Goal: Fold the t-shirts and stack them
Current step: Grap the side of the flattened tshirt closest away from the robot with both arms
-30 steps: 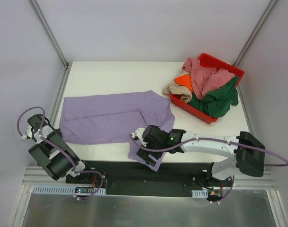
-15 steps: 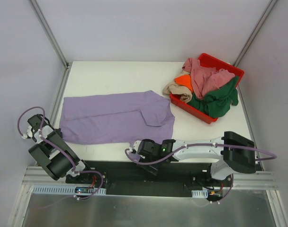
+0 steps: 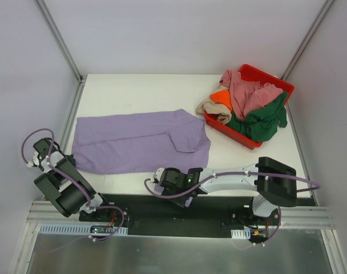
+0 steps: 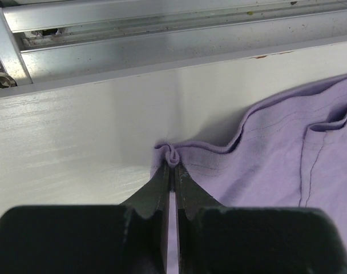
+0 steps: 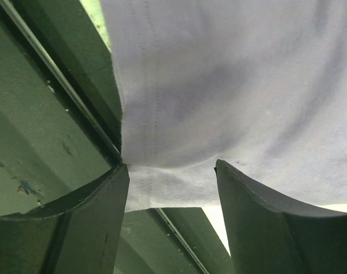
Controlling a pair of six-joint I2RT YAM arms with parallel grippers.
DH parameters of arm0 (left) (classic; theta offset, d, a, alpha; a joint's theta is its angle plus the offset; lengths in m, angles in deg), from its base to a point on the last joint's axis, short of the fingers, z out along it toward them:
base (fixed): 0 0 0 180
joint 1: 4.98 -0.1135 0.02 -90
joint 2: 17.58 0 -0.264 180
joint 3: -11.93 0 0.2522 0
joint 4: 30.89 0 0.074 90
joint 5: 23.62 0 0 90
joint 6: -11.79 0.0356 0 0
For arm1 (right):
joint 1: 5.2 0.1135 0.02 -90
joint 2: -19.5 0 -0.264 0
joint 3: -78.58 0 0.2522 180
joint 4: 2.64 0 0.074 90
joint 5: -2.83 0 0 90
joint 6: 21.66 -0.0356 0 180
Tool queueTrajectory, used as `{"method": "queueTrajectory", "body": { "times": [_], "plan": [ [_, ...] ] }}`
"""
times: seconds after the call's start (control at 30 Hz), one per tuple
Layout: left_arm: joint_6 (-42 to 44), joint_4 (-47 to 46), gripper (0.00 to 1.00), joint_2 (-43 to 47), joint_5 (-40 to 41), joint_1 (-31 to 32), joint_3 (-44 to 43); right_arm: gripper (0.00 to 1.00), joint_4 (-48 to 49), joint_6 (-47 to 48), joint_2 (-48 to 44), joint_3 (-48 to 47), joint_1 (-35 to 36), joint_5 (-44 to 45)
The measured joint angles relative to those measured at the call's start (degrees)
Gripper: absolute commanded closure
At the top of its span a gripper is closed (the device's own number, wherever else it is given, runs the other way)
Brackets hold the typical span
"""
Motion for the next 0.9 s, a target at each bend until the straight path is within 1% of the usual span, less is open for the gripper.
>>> {"method": "queueTrajectory", "body": {
  "times": [0.17, 0.37, 0.6, 0.73, 0.9],
  "plan": [
    [-0.02, -0.28, 1.0, -0.15, -0.31, 0.0, -0.02, 0.35, 0.2, -0.76, -0.11, 0.0, 1.07, -0.37],
    [-0.04, -0.31, 1.0, -0.15, -0.37, 0.0, -0.02, 0.45, 0.59, -2.99, -0.07, -0.04, 1.53, 1.6],
    [-0.04, -0.35, 1.0, -0.31, -0.52, 0.0, -0.09, 0.47, 0.48, -4.85, 2.12, -0.9, 1.53, 5.4],
    [-0.04, -0.37, 1.0, -0.31, -0.57, 0.0, -0.09, 0.61, 0.57, -5.88, 3.26, -0.9, 1.53, 5.66],
    [-0.04, -0.39, 1.0, -0.33, -0.61, 0.0, -0.09, 0.83, 0.26, -6.73, 3.48, -1.07, 1.68, 7.28]
  ]
}}
